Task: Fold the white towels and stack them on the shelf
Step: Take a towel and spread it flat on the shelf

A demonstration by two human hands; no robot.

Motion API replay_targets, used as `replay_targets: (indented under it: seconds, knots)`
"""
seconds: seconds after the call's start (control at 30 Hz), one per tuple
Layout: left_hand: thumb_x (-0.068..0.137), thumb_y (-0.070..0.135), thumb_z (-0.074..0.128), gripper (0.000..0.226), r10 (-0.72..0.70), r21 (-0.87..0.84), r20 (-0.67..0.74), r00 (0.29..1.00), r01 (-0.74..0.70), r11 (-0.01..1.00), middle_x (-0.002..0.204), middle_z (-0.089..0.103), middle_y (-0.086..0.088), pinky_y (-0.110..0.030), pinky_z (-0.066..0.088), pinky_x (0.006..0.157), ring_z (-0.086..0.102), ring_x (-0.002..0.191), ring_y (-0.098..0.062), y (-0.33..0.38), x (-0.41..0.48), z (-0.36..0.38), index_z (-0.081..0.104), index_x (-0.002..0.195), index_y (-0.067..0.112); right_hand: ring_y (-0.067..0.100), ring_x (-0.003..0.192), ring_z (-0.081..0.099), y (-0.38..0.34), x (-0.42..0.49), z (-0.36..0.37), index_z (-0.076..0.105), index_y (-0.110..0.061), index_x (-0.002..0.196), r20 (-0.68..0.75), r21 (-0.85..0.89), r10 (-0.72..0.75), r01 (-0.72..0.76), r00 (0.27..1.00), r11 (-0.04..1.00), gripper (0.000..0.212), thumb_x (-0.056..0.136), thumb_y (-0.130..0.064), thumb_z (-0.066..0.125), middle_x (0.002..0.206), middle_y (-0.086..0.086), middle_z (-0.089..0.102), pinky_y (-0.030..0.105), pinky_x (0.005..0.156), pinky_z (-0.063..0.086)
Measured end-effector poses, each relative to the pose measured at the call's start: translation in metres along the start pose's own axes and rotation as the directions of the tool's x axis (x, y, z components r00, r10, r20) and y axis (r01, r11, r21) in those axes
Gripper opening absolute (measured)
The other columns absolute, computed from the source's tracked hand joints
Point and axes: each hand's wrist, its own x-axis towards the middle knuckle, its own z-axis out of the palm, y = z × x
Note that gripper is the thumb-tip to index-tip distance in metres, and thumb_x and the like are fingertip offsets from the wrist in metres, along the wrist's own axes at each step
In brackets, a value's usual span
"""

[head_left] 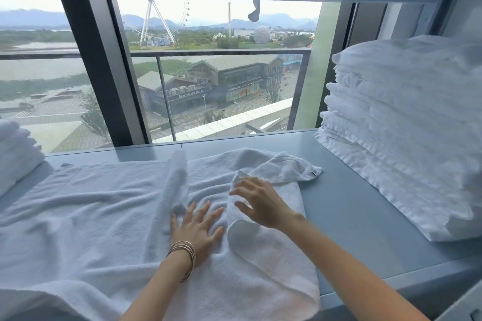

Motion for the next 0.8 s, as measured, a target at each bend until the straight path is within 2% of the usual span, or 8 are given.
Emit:
replay_targets:
  seconds: [0.1, 0.23, 0.37, 0.57, 0.63, 0.7, 0.73, 0.8]
  knots:
    - [0.057, 0.073, -0.011, 0.086, -0.031, -0.008, 0.012, 0.999, 0.031, 0.999, 0.154, -0.008, 0.023, -0.055, -0.008, 0.111, -0.008, 0.143, -0.01, 0.0, 0.0, -0.003, 0.005, 0.14, 0.057, 0.021, 0.126, 0.042, -0.02, 0.004, 0.005, 0.068, -0.018, 0.095, 0.156, -0.041, -0.094, 0.102, 0.983, 0.994, 0.038, 0.093, -0.042, 0.038, 0.106, 0.0, 0.065, 0.05, 0.108, 0.019]
    - [0.086, 0.07, 0.017, 0.057, -0.1, -0.012, 0.024, 0.995, 0.101, 0.995, 0.154, -0.008, 0.021, -0.055, -0.007, 0.112, -0.01, 0.143, -0.011, -0.003, 0.002, -0.006, 0.005, 0.14, 0.056, 0.017, 0.075, 0.061, -0.008, -0.005, 0.006, 0.065, -0.02, 0.056, 0.095, -0.252, -0.135, 0.155, 0.986, 0.955, 0.045, 0.086, -0.038, 0.037, 0.058, -0.007, 0.061, 0.039, 0.089, 0.049]
    - [0.09, 0.065, 0.023, 0.054, -0.145, -0.054, 0.024, 0.989, 0.146, 0.988, 0.155, -0.007, 0.021, -0.057, -0.007, 0.111, -0.01, 0.144, -0.013, -0.005, 0.01, -0.006, 0.007, 0.141, 0.055, 0.012, 0.056, 0.054, 0.018, -0.028, -0.011, 0.06, -0.017, 0.039, 0.083, -0.408, 0.044, -0.007, 0.996, 0.913, 0.051, 0.081, -0.034, 0.036, 0.04, -0.009, 0.053, 0.026, 0.069, 0.052]
    - [0.093, 0.053, 0.023, 0.054, -0.237, -0.092, 0.002, 0.971, 0.236, 0.967, 0.156, -0.006, 0.018, -0.055, -0.003, 0.112, -0.008, 0.144, -0.015, -0.014, 0.026, -0.006, 0.007, 0.144, 0.05, 0.017, 0.045, 0.054, 0.045, -0.074, -0.041, 0.057, -0.016, 0.033, 0.097, -0.46, 0.304, -0.228, 0.948, 0.858, 0.048, 0.073, -0.03, 0.035, 0.032, -0.004, 0.048, 0.028, 0.053, 0.048]
    - [0.093, 0.051, 0.023, 0.054, -0.281, -0.104, 0.013, 0.96, 0.281, 0.954, 0.156, -0.005, 0.017, -0.054, -0.001, 0.112, -0.007, 0.144, -0.016, -0.02, 0.032, -0.006, 0.007, 0.145, 0.048, 0.02, 0.048, 0.059, 0.041, -0.089, -0.054, 0.061, -0.016, 0.039, 0.074, -0.521, 0.375, -0.285, 0.924, 0.805, 0.048, 0.076, -0.027, 0.034, 0.04, 0.001, 0.056, 0.034, 0.057, 0.048]
    - [0.093, 0.051, 0.022, 0.054, -0.302, -0.095, 0.017, 0.953, 0.302, 0.949, 0.156, -0.005, 0.016, -0.055, -0.001, 0.112, -0.007, 0.144, -0.017, -0.025, 0.035, -0.007, 0.007, 0.145, 0.046, 0.026, 0.083, 0.065, 0.036, -0.1, -0.068, 0.073, -0.016, 0.078, 0.169, -0.55, 0.472, -0.314, 0.865, 0.773, 0.044, 0.091, -0.025, 0.032, 0.082, 0.008, 0.07, 0.037, 0.079, 0.044]
    - [0.093, 0.051, 0.022, 0.054, -0.301, -0.087, 0.017, 0.953, 0.302, 0.949, 0.156, -0.004, 0.015, -0.055, 0.0, 0.112, -0.007, 0.144, -0.018, -0.026, 0.035, -0.007, 0.007, 0.145, 0.046, 0.026, 0.1, 0.06, 0.036, -0.106, -0.074, 0.07, -0.015, 0.098, 0.225, -0.537, 0.548, -0.366, 0.806, 0.76, 0.04, 0.095, -0.028, 0.032, 0.104, 0.008, 0.066, 0.034, 0.087, 0.04]
    - [0.094, 0.05, 0.024, 0.053, -0.291, -0.081, 0.008, 0.957, 0.29, 0.953, 0.156, -0.002, 0.015, -0.055, 0.001, 0.112, -0.006, 0.144, -0.018, -0.028, 0.037, -0.006, 0.009, 0.145, 0.046, 0.025, 0.112, 0.053, 0.033, -0.108, -0.086, 0.063, -0.017, 0.111, 0.363, -0.547, 0.673, -0.437, 0.645, 0.714, 0.038, 0.095, -0.035, 0.034, 0.12, 0.005, 0.059, 0.031, 0.089, 0.037]
